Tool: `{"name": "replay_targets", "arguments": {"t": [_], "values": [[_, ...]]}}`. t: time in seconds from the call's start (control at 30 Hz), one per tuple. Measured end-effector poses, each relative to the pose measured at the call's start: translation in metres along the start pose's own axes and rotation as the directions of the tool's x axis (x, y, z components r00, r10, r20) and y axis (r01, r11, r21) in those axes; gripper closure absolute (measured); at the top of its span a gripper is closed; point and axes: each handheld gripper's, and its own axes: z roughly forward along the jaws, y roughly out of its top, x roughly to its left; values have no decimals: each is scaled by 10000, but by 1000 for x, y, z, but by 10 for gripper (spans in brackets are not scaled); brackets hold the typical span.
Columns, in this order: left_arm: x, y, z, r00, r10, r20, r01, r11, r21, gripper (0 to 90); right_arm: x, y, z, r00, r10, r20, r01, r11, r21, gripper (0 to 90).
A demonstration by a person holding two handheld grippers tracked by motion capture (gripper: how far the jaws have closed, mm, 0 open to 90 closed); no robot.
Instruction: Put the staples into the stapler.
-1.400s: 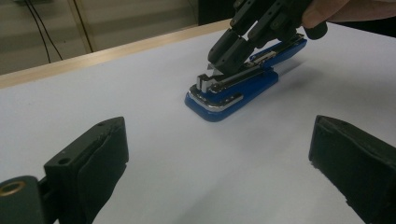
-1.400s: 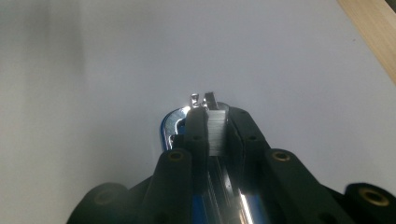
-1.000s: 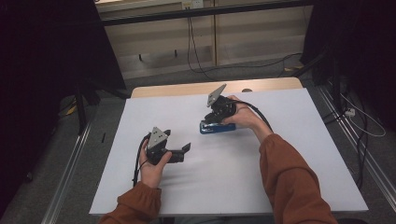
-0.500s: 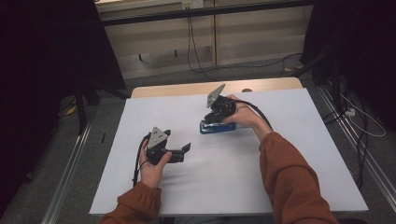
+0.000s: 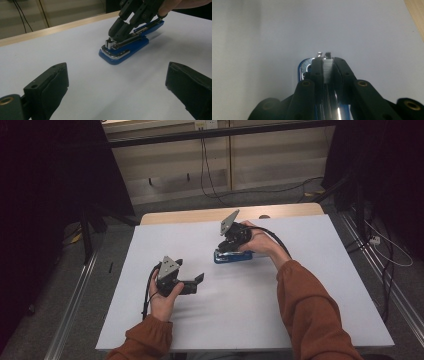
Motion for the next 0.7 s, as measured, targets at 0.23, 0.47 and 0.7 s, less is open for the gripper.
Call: {"name": "replay_targets", "arguments": {"t": [0.23, 0.47, 0.7], "values": [[0, 0, 0, 10000, -7, -15, 7, 10000, -7, 49, 0, 0, 0, 10000, 2, -39, -1, 10000, 56, 794], [0, 0, -1, 10000, -21, -15, 21, 10000, -36, 49, -1, 0, 0, 9999, 158, 50, -158, 9999, 42, 793], [0, 0, 0, 10000, -22, -11, 22, 10000, -31, 49, -1, 0, 0, 9997, 204, 112, -205, 9998, 84, 791]]}}
